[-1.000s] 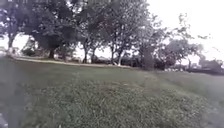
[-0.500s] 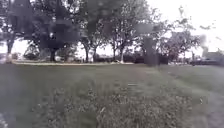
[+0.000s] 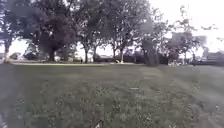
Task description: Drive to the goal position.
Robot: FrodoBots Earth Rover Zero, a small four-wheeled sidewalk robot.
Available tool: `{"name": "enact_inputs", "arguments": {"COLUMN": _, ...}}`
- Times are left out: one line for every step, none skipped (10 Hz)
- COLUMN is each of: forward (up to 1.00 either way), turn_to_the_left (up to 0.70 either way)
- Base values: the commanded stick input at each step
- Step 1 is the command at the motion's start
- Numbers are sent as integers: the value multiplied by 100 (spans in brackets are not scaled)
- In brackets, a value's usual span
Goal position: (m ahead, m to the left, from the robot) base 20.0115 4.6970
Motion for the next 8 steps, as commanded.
{"name": "enact_inputs", "arguments": {"forward": 70, "turn_to_the_left": 0}}
{"name": "enact_inputs", "arguments": {"forward": 70, "turn_to_the_left": 0}}
{"name": "enact_inputs", "arguments": {"forward": 70, "turn_to_the_left": 0}}
{"name": "enact_inputs", "arguments": {"forward": 70, "turn_to_the_left": 0}}
{"name": "enact_inputs", "arguments": {"forward": 70, "turn_to_the_left": 0}}
{"name": "enact_inputs", "arguments": {"forward": 70, "turn_to_the_left": 0}}
{"name": "enact_inputs", "arguments": {"forward": 70, "turn_to_the_left": 0}}
{"name": "enact_inputs", "arguments": {"forward": 70, "turn_to_the_left": 0}}
